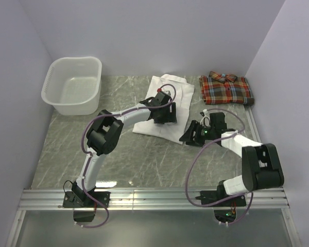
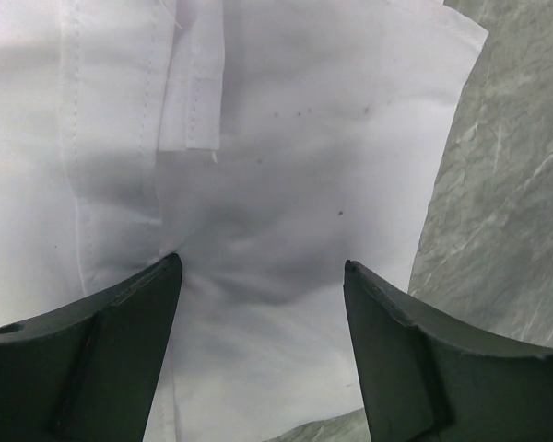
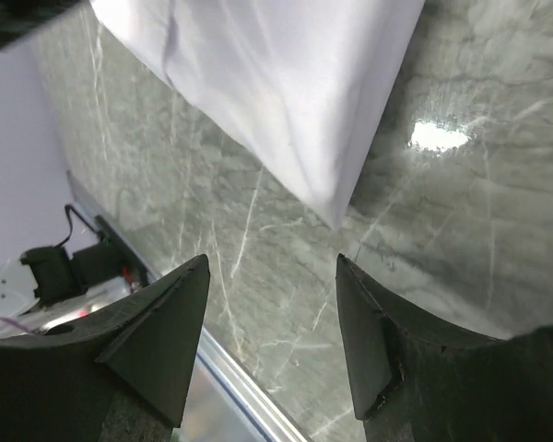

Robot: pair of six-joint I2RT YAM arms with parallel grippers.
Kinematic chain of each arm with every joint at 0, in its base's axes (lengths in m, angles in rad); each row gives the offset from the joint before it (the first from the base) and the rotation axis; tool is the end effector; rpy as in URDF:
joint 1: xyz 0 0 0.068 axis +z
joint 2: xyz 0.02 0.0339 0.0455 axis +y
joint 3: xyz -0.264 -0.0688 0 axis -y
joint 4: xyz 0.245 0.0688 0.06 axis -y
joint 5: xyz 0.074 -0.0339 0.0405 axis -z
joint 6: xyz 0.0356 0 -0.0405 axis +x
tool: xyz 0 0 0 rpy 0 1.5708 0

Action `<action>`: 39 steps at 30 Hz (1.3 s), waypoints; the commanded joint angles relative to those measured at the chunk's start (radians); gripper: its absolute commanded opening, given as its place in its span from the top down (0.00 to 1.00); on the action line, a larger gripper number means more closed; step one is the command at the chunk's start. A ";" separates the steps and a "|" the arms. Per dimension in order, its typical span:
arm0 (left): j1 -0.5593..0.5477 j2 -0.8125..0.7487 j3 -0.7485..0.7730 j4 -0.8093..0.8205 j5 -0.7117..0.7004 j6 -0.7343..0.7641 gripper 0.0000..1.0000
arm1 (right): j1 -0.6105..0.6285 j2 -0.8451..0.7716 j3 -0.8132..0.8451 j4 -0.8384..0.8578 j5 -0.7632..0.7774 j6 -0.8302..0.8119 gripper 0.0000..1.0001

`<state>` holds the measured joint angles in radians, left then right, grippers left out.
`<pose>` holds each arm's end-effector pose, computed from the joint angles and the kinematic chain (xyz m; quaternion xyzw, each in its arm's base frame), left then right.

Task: Fold and stack the long sleeve shirts
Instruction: Fold the shirt

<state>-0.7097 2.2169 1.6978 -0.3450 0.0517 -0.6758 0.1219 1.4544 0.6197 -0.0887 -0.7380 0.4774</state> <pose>0.3724 -0.3224 0.1715 0.0248 0.9376 -0.2396 0.2507 0.2540 0.0552 0.1544 0.0434 0.8906 0.4143 0.1825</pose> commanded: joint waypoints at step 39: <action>0.319 -0.402 -0.550 -0.006 0.104 -0.117 0.26 | -0.025 0.060 0.098 0.113 0.321 0.173 0.48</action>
<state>-0.3908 1.8332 1.1679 -0.4210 0.0879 -0.7578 0.0994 1.5665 0.6956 0.0727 -0.4610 0.6670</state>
